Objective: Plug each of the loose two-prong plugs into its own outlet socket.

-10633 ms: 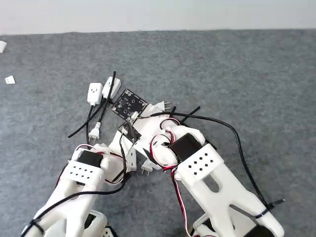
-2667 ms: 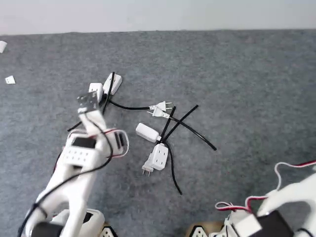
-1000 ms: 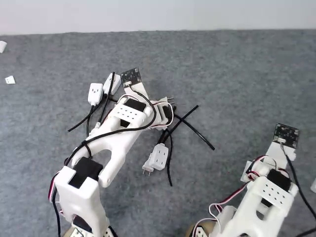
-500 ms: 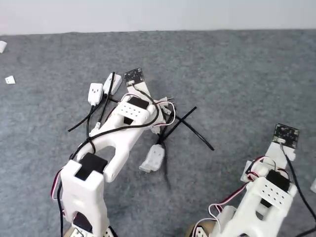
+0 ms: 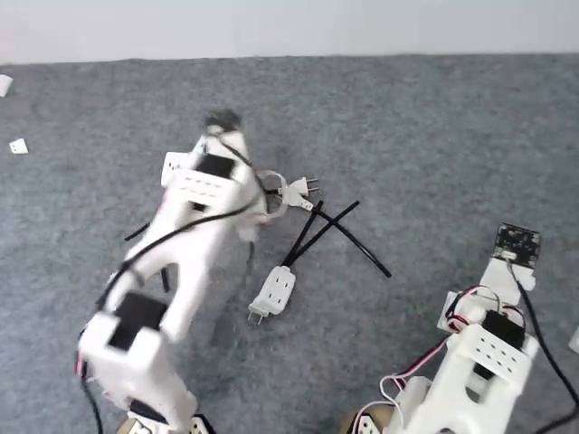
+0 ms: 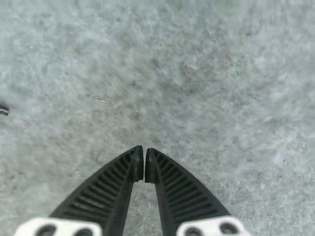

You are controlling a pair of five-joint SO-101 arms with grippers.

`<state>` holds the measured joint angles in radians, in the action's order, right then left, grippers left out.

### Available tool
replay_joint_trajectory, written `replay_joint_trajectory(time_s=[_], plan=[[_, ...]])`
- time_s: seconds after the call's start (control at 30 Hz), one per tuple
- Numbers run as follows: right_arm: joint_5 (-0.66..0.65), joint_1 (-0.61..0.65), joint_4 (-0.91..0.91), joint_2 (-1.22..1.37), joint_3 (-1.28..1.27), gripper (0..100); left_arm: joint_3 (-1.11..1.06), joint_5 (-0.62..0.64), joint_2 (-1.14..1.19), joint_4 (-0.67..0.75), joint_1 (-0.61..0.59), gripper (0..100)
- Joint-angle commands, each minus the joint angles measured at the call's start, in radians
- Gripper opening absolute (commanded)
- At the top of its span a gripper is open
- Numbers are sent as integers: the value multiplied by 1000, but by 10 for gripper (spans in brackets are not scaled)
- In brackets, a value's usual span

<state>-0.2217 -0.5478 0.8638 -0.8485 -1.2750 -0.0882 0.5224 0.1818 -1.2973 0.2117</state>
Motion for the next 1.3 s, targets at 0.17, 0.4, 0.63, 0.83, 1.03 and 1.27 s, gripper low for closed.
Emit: replay_joint_trajectory(time_s=[0.17, 0.4, 0.63, 0.83, 1.03, 1.27], plan=[[-14, 12, -16, -15, 3, 9, -67, -311, -367, -232, -52, 12], [-14, 13, -15, -15, 3, 9, -390, -592, -301, -121, -218, 12], [-14, 13, -15, -15, 3, 9, -561, -624, -299, 147, -245, 13], [-14, 13, -18, -15, -5, 11, -659, -534, -288, 275, -137, 122], [-46, 15, -21, -15, -11, 11, -661, -525, -301, 270, -115, 295], [-52, 15, -21, -15, -11, 9, -653, -526, -466, 181, -117, 297]])
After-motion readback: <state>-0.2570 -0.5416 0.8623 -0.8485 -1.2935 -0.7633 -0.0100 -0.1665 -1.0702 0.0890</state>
